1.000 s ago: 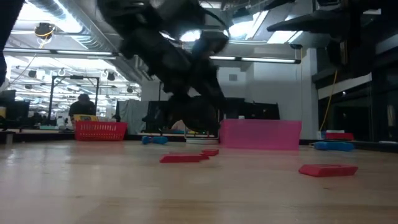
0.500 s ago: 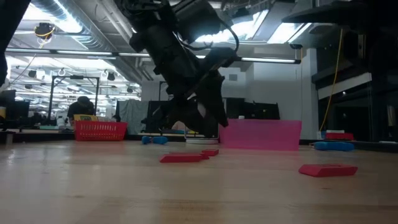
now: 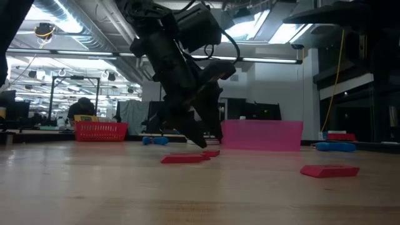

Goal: Pick & Place School Supplies
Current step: Put the red eraser into the black bin

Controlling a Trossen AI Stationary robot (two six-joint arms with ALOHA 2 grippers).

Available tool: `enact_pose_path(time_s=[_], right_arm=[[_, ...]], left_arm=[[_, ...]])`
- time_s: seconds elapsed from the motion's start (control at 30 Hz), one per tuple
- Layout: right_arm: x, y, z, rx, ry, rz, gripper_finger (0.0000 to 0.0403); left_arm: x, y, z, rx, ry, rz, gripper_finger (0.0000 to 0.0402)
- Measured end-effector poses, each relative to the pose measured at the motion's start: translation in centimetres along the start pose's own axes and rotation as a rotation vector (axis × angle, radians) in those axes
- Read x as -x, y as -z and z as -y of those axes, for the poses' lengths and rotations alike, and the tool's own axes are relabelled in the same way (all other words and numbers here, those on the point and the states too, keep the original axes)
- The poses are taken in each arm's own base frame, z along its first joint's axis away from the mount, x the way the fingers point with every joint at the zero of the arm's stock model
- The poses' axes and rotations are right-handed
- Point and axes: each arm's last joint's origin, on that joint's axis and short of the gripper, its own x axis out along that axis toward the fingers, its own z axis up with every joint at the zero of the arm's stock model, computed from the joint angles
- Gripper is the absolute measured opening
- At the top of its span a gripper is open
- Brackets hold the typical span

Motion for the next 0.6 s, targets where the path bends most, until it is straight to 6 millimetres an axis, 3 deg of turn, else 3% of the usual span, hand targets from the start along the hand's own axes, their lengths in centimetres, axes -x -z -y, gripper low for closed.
enact_pose_path(time_s=[0.6], right_arm=[[0.0,0.01,0.04,0.0,0.004,0.007,0.011]], left_arm=[[-0.68,0.01,0.01,-0.001,0.024,-0.003,0.0175]])
